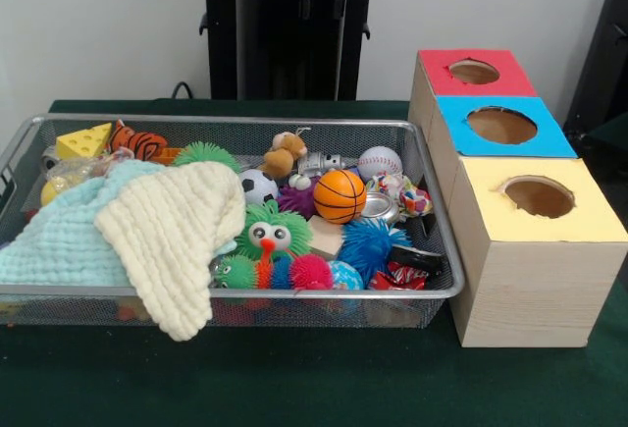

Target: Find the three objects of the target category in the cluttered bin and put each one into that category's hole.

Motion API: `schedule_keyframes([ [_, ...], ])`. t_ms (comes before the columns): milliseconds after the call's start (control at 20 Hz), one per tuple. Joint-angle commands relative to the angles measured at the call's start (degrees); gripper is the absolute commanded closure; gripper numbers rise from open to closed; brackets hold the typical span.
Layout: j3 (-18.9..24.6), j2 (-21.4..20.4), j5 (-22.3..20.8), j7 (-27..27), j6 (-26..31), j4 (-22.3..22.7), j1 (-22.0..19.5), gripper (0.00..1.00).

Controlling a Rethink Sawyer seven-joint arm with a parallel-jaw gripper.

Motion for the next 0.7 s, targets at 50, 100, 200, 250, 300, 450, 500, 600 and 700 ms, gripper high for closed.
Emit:
schedule_keyframes([
  [50, 5.53, 7.15, 1.46, 5.47, 8.05, -10.19, -2.39, 0.00],
  [100, -1.33, -0.76, 0.50, 11.07, -0.94, 0.83, 1.20, 0.00],
  [200, 0.29, 3.70, -0.92, 12.68, -6.91, 0.28, -2.60, 0.00],
  [250, 0.19, 3.79, -0.78, 12.84, -7.18, 0.31, -2.28, 0.00],
  [300, 0.09, 3.87, -0.64, 13.00, -7.44, 0.34, -1.97, 0.00],
  [450, 0.41, 5.18, -0.08, 13.24, -8.53, -0.25, -1.20, 0.00],
  [500, 0.08, 5.50, -0.15, 13.26, -9.19, -0.26, -1.02, 0.00],
  [600, -0.61, 4.34, -0.63, 12.75, -9.99, 0.18, -0.68, 0.00],
  [700, -1.32, 2.50, -1.27, 12.47, -11.74, 1.35, -0.18, 0.00],
])
